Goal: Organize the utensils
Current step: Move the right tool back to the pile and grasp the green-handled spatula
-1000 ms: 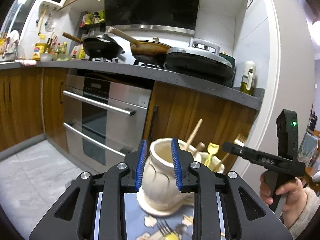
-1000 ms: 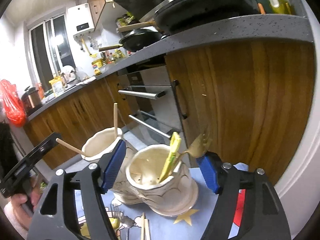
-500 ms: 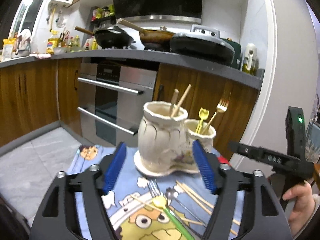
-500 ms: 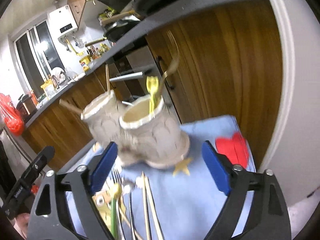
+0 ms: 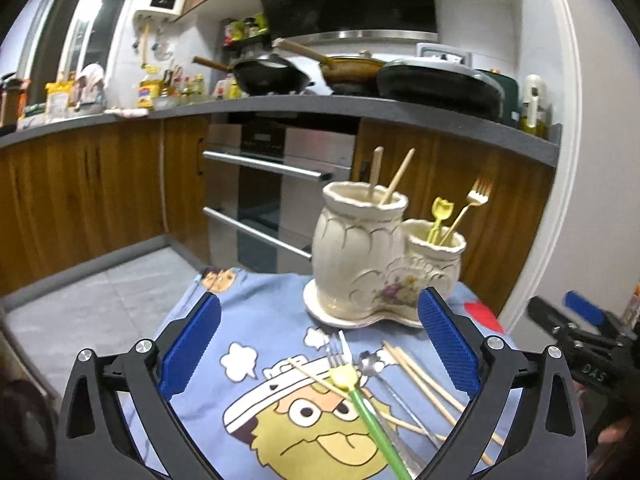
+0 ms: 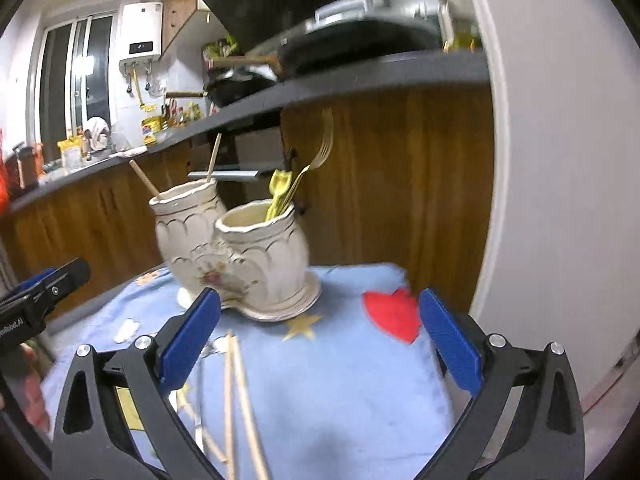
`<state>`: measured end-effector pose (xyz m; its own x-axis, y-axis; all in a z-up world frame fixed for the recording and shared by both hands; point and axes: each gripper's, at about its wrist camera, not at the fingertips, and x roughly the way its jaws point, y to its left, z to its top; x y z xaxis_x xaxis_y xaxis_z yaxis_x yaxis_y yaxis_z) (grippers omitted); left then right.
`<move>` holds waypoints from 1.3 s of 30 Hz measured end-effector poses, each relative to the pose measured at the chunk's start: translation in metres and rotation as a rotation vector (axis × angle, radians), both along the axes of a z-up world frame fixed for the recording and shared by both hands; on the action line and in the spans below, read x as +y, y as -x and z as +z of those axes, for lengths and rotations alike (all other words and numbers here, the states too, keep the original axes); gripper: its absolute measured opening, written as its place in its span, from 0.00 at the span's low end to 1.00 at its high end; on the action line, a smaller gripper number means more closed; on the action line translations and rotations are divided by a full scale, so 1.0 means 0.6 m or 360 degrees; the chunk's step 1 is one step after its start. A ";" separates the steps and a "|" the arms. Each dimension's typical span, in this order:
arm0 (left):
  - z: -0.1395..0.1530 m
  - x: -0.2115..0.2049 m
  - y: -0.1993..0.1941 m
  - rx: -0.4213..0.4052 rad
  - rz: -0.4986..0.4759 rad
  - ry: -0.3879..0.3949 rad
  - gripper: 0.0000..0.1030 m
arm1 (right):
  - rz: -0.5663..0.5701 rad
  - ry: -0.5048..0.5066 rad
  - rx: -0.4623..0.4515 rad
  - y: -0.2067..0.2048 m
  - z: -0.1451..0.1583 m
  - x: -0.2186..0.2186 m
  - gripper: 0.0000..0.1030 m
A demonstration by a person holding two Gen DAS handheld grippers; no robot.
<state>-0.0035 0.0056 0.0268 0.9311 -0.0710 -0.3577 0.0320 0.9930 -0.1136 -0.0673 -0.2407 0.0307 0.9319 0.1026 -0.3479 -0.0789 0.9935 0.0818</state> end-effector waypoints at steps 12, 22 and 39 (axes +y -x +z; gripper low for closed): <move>-0.058 0.021 -0.022 0.0174 0.0081 -0.0052 0.95 | 0.0092 -0.0024 0.0248 -0.029 -0.035 -0.030 0.96; -0.095 0.015 -0.037 0.0459 -0.0007 -0.0163 0.95 | 0.0200 -0.0066 0.0361 -0.040 -0.046 -0.029 0.95; -0.096 0.021 -0.031 0.0514 -0.0129 -0.0051 0.68 | 0.0529 0.0002 0.0492 -0.028 -0.062 0.048 0.32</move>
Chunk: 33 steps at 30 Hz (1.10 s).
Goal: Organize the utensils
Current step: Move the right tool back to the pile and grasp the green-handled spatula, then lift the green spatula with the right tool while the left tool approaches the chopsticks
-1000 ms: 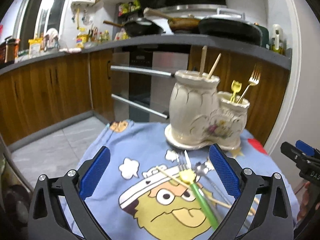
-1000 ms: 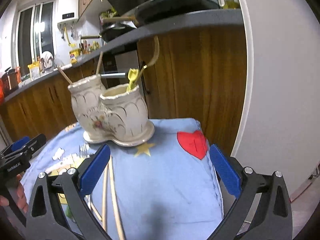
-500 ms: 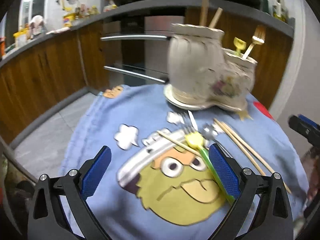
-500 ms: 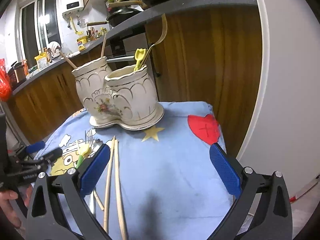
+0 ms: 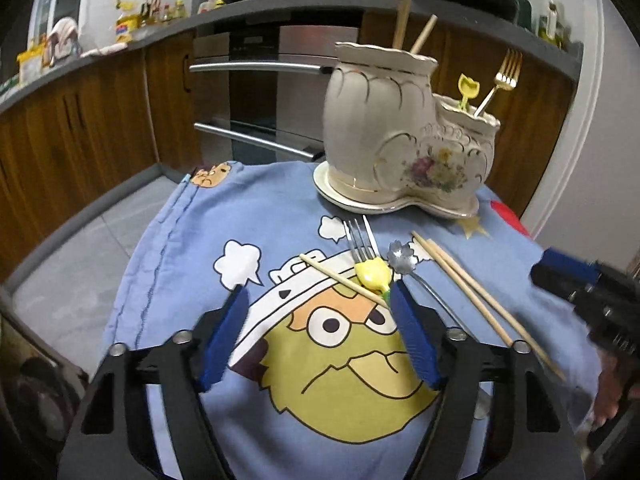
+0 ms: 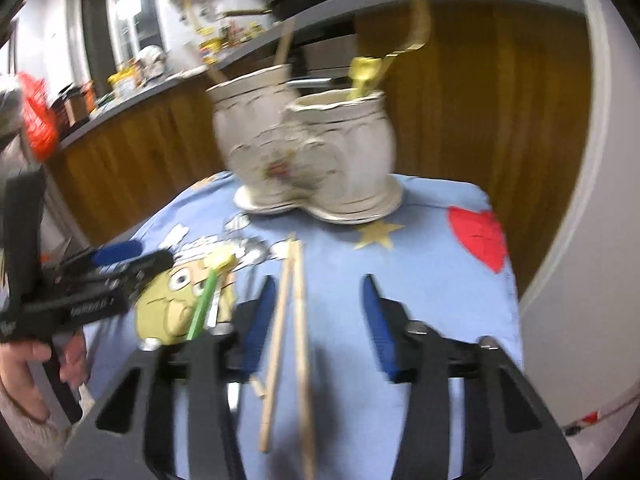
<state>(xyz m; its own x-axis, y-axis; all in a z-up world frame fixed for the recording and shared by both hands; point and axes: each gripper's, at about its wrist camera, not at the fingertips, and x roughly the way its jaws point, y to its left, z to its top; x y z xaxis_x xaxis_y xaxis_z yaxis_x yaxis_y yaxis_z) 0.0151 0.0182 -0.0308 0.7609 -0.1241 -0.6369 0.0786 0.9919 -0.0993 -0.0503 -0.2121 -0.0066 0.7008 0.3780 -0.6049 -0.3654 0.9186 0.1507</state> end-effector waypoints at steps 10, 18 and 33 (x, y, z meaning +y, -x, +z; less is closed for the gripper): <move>-0.003 0.031 -0.002 0.0014 0.0042 0.0069 0.61 | 0.0313 0.0032 0.0087 0.013 -0.015 0.127 0.10; -0.007 0.066 0.001 0.0041 0.0055 0.0145 0.61 | 0.0279 0.0166 0.0163 -0.007 -0.036 0.171 0.10; 0.000 0.080 0.008 0.0019 0.0047 0.0192 0.61 | 0.0263 0.0339 0.0192 -0.016 -0.048 0.198 0.10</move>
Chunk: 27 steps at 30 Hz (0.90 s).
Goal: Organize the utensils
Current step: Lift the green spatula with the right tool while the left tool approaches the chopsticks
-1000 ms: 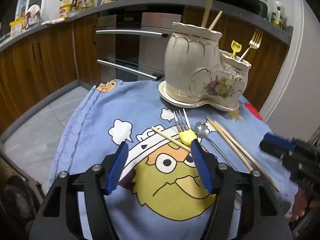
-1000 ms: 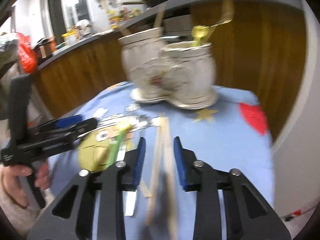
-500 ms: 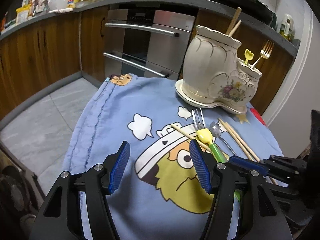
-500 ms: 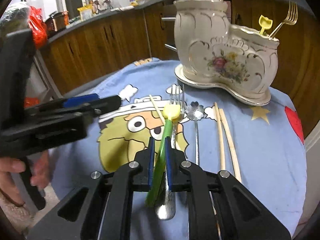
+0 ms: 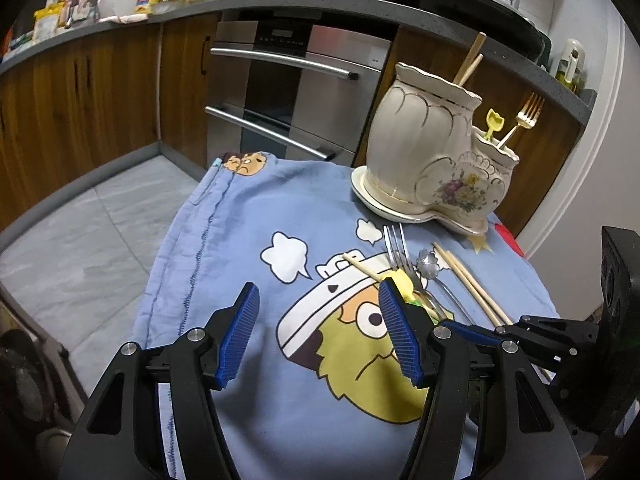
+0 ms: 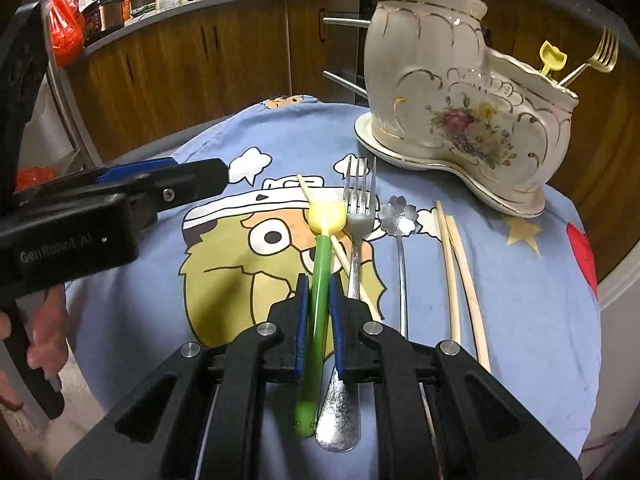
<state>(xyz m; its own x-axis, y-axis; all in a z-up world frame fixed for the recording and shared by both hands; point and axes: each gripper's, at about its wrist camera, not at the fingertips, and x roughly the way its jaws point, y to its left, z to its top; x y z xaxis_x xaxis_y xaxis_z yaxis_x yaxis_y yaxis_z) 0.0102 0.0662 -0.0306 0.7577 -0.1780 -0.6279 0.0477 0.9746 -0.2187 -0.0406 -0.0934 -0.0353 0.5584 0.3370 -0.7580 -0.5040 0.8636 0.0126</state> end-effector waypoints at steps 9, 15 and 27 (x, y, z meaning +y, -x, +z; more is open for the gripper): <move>-0.004 -0.005 -0.006 0.0013 -0.0013 -0.0016 0.61 | 0.0004 -0.0058 -0.0020 0.001 0.004 -0.003 0.10; -0.007 -0.011 -0.008 0.0023 -0.0024 -0.0030 0.61 | -0.0042 -0.0326 -0.0110 0.026 0.056 -0.084 0.09; -0.015 -0.095 -0.013 0.0087 -0.0158 -0.0094 0.61 | -0.0217 -0.0534 -0.0269 0.025 0.094 -0.201 0.09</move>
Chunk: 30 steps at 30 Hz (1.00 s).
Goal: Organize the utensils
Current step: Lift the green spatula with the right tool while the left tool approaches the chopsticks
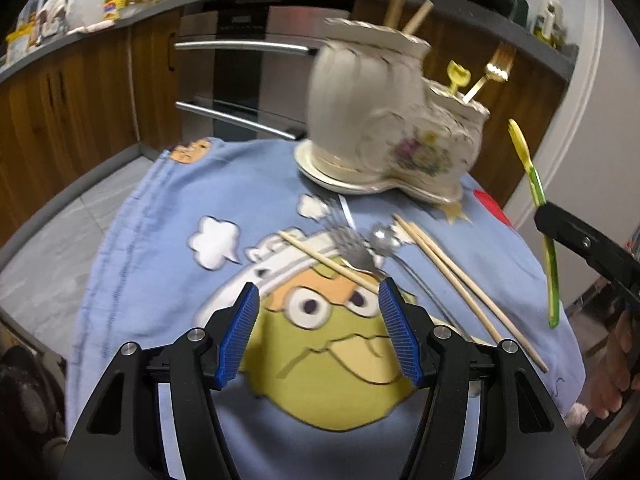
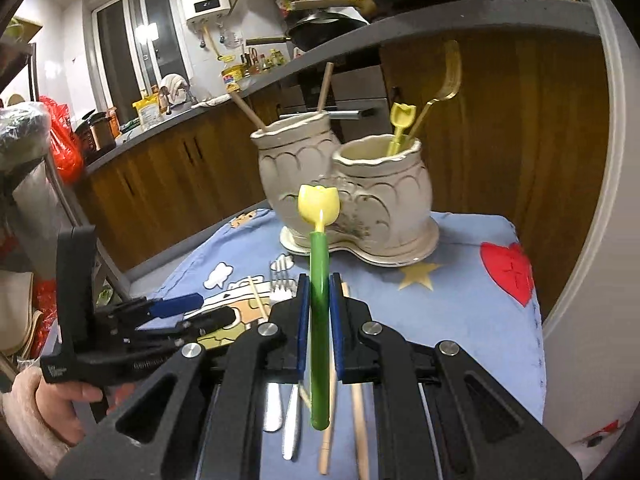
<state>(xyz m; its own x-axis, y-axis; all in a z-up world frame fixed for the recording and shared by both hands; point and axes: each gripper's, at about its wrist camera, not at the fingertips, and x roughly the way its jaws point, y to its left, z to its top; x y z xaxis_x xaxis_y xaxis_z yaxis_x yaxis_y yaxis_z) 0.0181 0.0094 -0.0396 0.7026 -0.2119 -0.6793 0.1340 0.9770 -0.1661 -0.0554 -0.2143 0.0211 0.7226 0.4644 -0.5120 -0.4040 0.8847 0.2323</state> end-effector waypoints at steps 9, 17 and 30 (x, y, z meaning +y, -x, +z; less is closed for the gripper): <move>-0.005 -0.047 -0.020 0.0110 0.0054 -0.0077 0.39 | -0.0030 -0.0073 -0.0018 0.001 0.007 -0.040 0.09; -0.011 -0.043 -0.072 0.0219 0.0198 -0.0067 0.33 | -0.0008 -0.0121 -0.0030 0.011 0.013 -0.053 0.09; -0.012 -0.033 -0.075 0.0197 0.0098 -0.0314 0.00 | -0.0005 -0.0158 -0.0063 0.025 0.023 -0.070 0.09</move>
<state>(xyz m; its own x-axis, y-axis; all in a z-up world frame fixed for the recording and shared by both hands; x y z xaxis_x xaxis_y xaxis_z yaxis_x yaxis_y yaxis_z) 0.0630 -0.0106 -0.0466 0.6190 -0.0260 -0.7850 0.0636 0.9978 0.0171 -0.0706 -0.2561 0.0350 0.7427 0.5094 -0.4347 -0.4120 0.8593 0.3031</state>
